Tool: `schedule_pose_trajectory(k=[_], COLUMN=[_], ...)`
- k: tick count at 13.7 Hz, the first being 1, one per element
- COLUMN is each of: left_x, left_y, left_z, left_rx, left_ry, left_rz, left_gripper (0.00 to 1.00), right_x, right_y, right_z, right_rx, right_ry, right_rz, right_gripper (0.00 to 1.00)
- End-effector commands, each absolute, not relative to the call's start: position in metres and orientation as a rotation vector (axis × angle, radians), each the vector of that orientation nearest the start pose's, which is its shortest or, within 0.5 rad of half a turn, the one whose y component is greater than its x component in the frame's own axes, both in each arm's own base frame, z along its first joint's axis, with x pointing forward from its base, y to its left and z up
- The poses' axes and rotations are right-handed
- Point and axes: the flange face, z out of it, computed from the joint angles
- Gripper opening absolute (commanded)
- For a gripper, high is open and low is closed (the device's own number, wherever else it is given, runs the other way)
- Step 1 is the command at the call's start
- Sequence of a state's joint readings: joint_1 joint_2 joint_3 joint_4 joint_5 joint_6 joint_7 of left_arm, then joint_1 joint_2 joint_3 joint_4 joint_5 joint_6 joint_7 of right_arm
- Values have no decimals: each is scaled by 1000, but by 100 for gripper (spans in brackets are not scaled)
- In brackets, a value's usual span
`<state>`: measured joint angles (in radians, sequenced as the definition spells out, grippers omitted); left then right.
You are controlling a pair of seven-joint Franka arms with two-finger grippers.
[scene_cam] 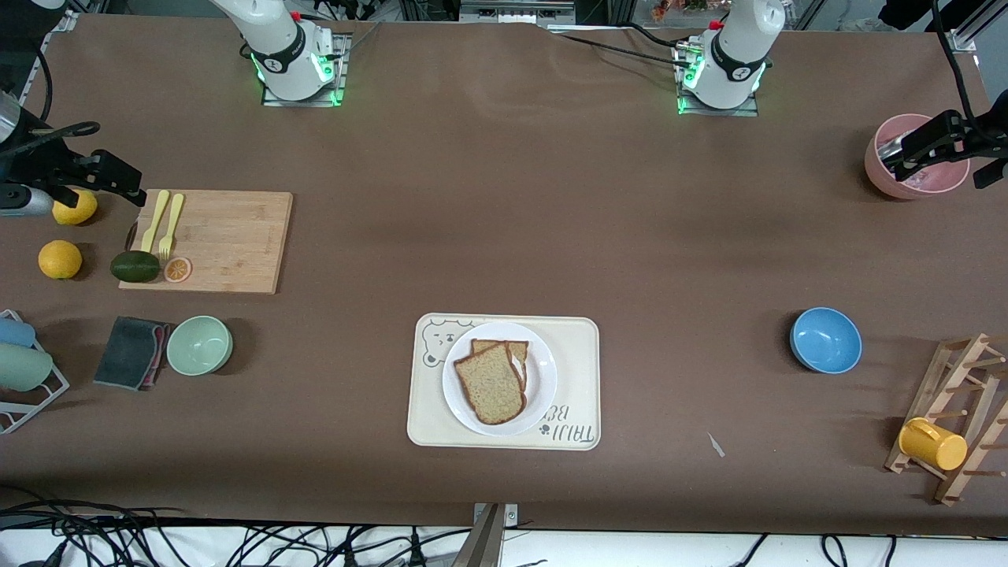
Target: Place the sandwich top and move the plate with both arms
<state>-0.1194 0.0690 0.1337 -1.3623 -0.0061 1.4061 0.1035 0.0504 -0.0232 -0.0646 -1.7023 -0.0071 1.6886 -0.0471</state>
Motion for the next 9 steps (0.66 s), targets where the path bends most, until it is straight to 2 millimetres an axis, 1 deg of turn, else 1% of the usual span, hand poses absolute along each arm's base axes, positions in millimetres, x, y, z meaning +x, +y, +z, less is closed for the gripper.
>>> schedule_pose_trajectory(k=[1,9], left_x=[562,562], left_y=[-5,-6], left_z=[667,668], left_rx=[-3110,-3113], left_ry=[195,172], left_rz=[16,13], left_gripper=[100,100], right_x=[553,552], right_y=[-9,-9], right_z=[585,586], right_rx=[-3154,-3152], right_ry=[-51,-48], right_rz=[-7,-9], right_gripper=[100,100])
